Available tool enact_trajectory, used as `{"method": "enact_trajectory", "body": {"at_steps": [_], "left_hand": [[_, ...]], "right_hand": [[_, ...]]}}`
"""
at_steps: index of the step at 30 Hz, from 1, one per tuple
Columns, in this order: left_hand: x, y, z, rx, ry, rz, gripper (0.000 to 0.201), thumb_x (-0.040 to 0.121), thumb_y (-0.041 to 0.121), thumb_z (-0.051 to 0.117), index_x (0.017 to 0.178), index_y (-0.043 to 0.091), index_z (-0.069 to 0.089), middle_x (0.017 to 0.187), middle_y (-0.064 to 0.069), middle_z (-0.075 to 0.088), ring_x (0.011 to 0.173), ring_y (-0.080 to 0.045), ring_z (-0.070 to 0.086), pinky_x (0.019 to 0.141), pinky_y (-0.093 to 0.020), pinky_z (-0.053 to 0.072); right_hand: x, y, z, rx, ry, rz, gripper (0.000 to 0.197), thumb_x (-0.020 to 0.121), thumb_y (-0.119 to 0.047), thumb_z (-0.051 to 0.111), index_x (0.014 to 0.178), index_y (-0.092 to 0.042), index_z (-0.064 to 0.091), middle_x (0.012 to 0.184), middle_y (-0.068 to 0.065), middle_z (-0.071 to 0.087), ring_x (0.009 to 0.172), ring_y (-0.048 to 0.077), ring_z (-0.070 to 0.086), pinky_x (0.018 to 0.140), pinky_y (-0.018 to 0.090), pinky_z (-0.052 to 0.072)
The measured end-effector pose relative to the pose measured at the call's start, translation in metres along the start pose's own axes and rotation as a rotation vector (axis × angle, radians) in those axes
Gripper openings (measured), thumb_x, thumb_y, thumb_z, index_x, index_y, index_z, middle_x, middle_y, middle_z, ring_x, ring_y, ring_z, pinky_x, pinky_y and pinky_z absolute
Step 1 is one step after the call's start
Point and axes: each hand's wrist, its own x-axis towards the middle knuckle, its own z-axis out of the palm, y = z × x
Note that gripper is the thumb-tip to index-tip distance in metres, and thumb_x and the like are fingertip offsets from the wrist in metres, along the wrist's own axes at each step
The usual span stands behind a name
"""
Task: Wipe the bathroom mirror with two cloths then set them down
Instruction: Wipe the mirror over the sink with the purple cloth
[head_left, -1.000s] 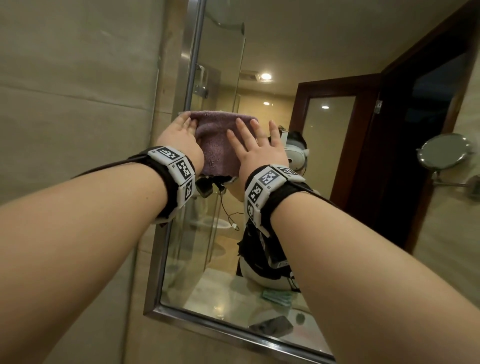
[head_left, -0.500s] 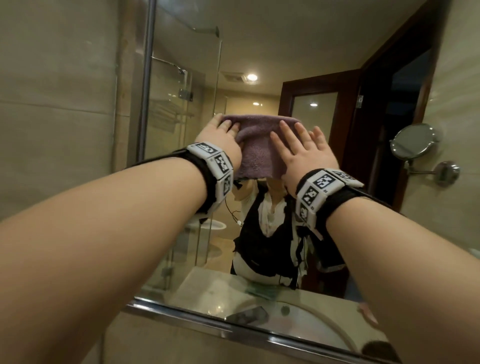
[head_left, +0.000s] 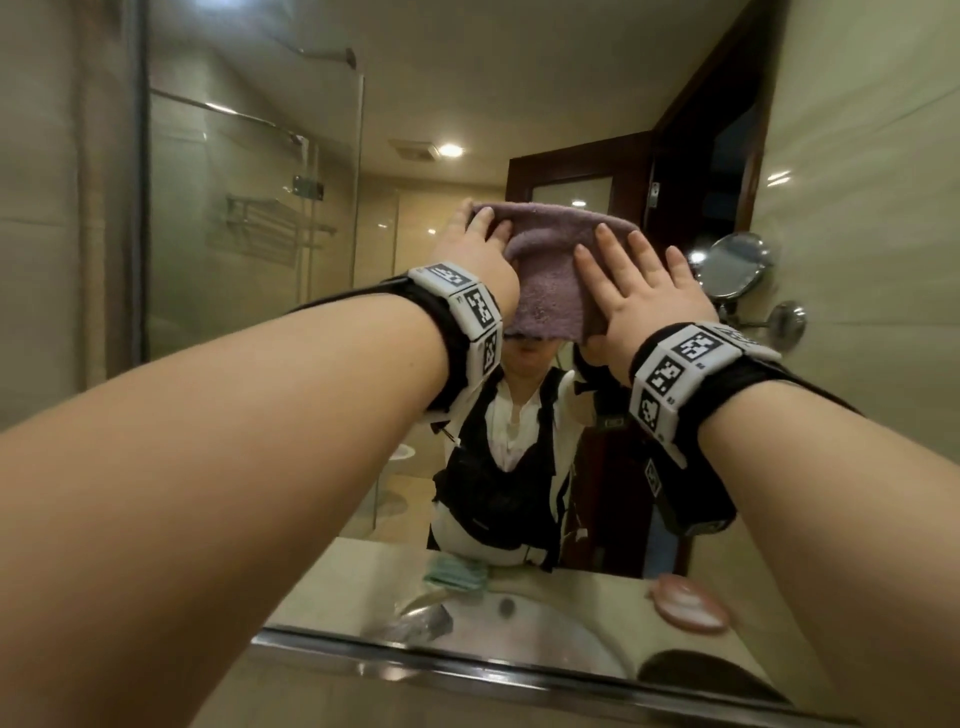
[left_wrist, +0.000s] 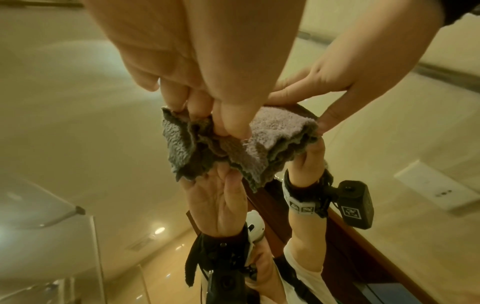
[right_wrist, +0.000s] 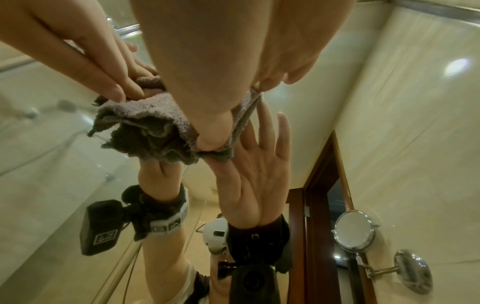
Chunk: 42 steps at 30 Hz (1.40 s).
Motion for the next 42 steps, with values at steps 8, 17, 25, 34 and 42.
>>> {"method": "enact_trajectory", "body": {"at_steps": [8, 17, 25, 34, 42], "left_hand": [[0.016, 0.025, -0.007, 0.037, -0.026, -0.116, 0.067, 0.098, 0.046, 0.022, 0.149, 0.007, 0.005, 0.156, -0.017, 0.004, 0.144, -0.032, 0.000, 0.115, -0.044, -0.006], [0.005, 0.014, 0.010, -0.035, 0.011, -0.139, 0.066, 0.097, 0.043, 0.029, 0.148, 0.005, 0.012, 0.155, -0.019, 0.005, 0.143, -0.033, 0.002, 0.116, -0.046, -0.004], [-0.004, -0.064, 0.055, -0.045, -0.048, -0.192, 0.065, 0.098, 0.038, 0.030, 0.149, 0.006, 0.006, 0.156, -0.016, 0.001, 0.144, -0.030, 0.001, 0.117, -0.040, -0.003], [-0.030, -0.166, 0.122, 0.055, -0.151, -0.207, 0.058, 0.099, 0.040, 0.030, 0.148, 0.011, 0.020, 0.155, -0.015, 0.009, 0.143, -0.030, 0.008, 0.116, -0.037, 0.002], [-0.042, -0.228, 0.171, 0.141, -0.256, -0.282, 0.064, 0.098, 0.039, 0.030, 0.149, 0.007, 0.010, 0.156, -0.016, 0.002, 0.144, -0.030, -0.002, 0.116, -0.040, -0.005]], "right_hand": [[0.002, 0.015, 0.003, 0.026, 0.039, -0.051, 0.084, 0.091, -0.053, 0.040, 0.145, -0.030, -0.020, 0.153, -0.001, -0.028, 0.142, 0.024, -0.019, 0.114, 0.046, -0.010], [0.012, -0.007, -0.008, 0.019, 0.076, -0.053, 0.088, 0.089, -0.058, 0.043, 0.145, -0.031, -0.020, 0.153, 0.001, -0.028, 0.142, 0.026, -0.019, 0.113, 0.047, -0.012], [0.037, -0.081, -0.040, 0.015, 0.109, -0.137, 0.082, 0.093, -0.051, 0.041, 0.146, -0.030, -0.018, 0.153, 0.002, -0.026, 0.142, 0.028, -0.019, 0.113, 0.050, -0.012], [0.071, -0.198, -0.080, 0.028, 0.115, -0.213, 0.090, 0.089, -0.053, 0.048, 0.146, -0.030, -0.017, 0.153, 0.001, -0.026, 0.142, 0.028, -0.019, 0.110, 0.053, -0.015], [0.092, -0.286, -0.108, 0.051, 0.153, -0.263, 0.091, 0.087, -0.054, 0.049, 0.148, -0.028, -0.013, 0.154, 0.003, -0.023, 0.142, 0.029, -0.019, 0.109, 0.053, -0.017]]}}
